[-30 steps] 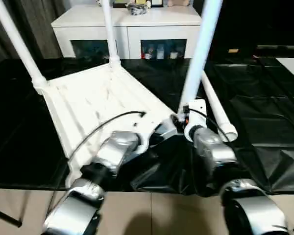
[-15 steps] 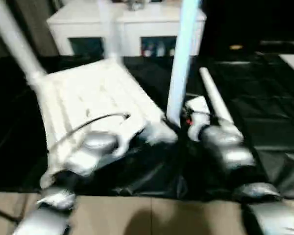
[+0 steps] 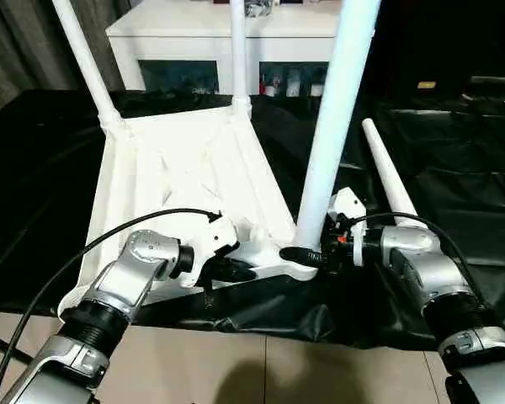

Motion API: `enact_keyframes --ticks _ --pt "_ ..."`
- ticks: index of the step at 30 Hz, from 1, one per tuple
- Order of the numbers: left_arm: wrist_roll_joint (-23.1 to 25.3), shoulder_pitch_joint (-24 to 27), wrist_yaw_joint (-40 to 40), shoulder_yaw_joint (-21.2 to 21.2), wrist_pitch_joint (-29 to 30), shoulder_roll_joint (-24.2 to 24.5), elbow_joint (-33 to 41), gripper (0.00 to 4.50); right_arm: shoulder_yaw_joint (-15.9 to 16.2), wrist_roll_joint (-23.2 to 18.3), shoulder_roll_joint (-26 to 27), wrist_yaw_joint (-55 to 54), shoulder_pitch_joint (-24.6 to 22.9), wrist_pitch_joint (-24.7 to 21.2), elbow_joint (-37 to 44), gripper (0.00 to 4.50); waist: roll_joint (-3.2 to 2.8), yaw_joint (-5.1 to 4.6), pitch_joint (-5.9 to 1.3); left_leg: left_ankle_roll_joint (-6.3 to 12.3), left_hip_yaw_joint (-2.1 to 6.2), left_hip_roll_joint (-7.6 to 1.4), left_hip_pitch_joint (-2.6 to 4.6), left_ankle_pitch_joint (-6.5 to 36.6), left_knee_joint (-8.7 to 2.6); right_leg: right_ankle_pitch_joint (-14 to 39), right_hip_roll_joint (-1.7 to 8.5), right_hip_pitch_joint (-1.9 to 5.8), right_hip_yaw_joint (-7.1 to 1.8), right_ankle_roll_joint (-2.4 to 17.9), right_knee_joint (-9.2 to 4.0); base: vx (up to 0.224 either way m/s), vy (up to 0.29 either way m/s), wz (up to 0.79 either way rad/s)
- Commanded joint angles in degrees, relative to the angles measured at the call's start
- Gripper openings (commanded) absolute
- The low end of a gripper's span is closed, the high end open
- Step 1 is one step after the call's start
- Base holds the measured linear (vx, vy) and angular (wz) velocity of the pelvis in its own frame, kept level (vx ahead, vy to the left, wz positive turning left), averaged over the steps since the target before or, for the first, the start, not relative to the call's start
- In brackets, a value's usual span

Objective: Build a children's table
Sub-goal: Rotate leg to tighten

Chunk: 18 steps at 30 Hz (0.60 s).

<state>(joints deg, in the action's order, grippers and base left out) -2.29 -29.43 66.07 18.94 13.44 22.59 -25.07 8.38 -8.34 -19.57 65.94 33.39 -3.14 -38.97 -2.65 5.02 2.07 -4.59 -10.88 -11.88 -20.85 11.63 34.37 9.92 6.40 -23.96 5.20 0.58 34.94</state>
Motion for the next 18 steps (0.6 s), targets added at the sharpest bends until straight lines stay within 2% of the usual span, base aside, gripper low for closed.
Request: enact_keyframes --ticks 1,8,14,17,18 --pt "-0.2 -0.2 1.7 1.3 0.6 -0.2 0.7 0.0 1.8 1.4 -0.3 1.3 1.1 0.5 0.1 3.89 0.75 -0.22 -3.32 3.69 0.17 -1.23 0.24 10.4 -4.19 11.3 1.93 3.43 -2.45 13.5 -3.8 0.0 0.0 0.0" --pt "-0.1 -0.1 1.8 1.1 0.7 -0.1 0.8 0.0 3.8 3.7 -2.1 3.0 0.9 1.4 -0.5 3.34 0.96 -0.14 -3.46 5.01 0.15 -1.2 0.08 7.9 -3.89 8.7 1.88 3.45 -2.39 14.1 -3.5 0.0 0.0 0.0" --pt "-0.1 -0.1 1.4 1.1 0.9 -0.1 0.9 0.0 2.6 3.5 -1.2 0.4 1.2 0.9 -2.0 2.91 0.97 -0.16 -3.43 4.86 0.17 -1.21 0.07 8.4 -3.91 9.9 1.91 3.44 -2.4 13.9 -3.6 0.0 0.0 0.0" --pt "0.0 -0.2 1.1 0.9 0.8 -0.3 0.6 0.0 1.2 2.0 0.0 -0.2 1.0 0.1 -2.4 2.79 0.9 -0.23 -3.31 4.54 0.19 -1.25 0.1 9.4 -4.04 11.2 1.92 3.38 -2.4 13.7 -3.77 0.0 0.0 0.0" --pt "-0.1 -0.3 0.6 0.7 0.9 -0.7 0.4 0.0 -0.1 0.4 1.2 -1.1 0.6 -0.5 -2.3 2.78 0.96 -0.29 -3.26 4.19 0.21 -1.25 0.08 10.2 -4.13 12.4 1.97 3.39 -2.42 13.5 -3.9 0.0 0.0 0.0"
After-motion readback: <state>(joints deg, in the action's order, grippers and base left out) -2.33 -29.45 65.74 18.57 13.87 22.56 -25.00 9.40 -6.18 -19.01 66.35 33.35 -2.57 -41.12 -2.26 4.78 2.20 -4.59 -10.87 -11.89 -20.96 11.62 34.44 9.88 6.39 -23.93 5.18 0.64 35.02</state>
